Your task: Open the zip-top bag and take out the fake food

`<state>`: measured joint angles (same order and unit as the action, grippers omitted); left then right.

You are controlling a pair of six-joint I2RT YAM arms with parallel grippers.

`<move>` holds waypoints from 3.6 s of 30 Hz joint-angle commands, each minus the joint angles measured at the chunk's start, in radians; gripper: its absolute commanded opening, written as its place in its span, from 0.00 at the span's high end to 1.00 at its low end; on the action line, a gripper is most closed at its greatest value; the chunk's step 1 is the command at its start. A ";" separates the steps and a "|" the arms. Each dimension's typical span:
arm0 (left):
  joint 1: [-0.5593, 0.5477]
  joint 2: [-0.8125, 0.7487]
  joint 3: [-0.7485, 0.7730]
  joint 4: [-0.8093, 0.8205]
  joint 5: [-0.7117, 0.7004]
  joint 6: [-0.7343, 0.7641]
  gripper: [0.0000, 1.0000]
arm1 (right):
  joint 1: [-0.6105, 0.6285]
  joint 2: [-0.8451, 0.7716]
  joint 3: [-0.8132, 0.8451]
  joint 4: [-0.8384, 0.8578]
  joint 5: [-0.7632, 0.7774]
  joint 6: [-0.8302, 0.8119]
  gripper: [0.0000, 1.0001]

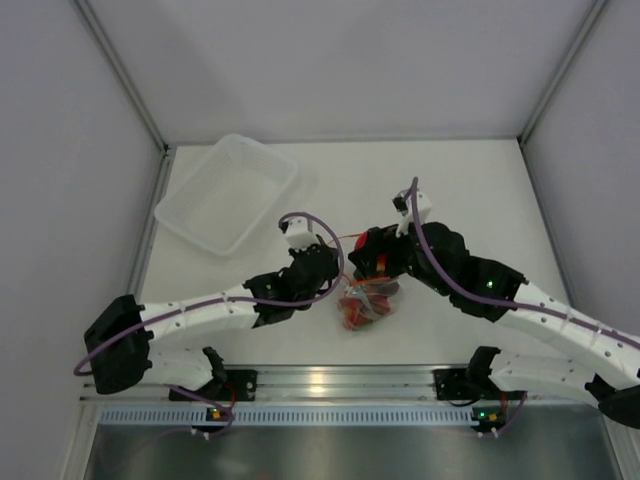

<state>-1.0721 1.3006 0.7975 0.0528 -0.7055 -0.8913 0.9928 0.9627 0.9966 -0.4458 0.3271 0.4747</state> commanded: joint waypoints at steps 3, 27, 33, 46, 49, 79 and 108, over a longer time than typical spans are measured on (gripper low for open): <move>0.041 -0.102 -0.078 0.004 -0.043 -0.024 1.00 | 0.013 0.002 0.052 0.131 -0.128 -0.041 0.85; 0.093 -0.575 -0.320 -0.223 -0.032 -0.089 1.00 | -0.180 0.651 0.686 0.260 -0.321 -0.191 0.84; 0.092 -0.598 -0.356 -0.223 0.023 -0.089 1.00 | -0.183 0.910 0.947 0.254 -0.361 -0.219 0.84; 0.093 -0.641 -0.393 -0.223 0.047 -0.067 1.00 | -0.183 1.399 1.333 0.436 -0.430 -0.309 0.81; 0.092 -0.641 -0.391 -0.223 0.051 -0.057 1.00 | -0.181 1.475 1.407 0.437 -0.418 -0.330 0.80; 0.092 -0.670 -0.383 -0.223 0.081 -0.051 1.00 | -0.172 1.375 1.332 0.384 -0.223 -0.433 0.00; 0.093 -0.469 -0.141 -0.105 0.138 -0.120 1.00 | -0.253 0.260 0.277 -0.093 -0.187 -0.013 0.25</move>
<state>-0.9821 0.8074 0.5941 -0.1421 -0.5892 -1.0008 0.7383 1.3453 1.2999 -0.4110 0.0780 0.4240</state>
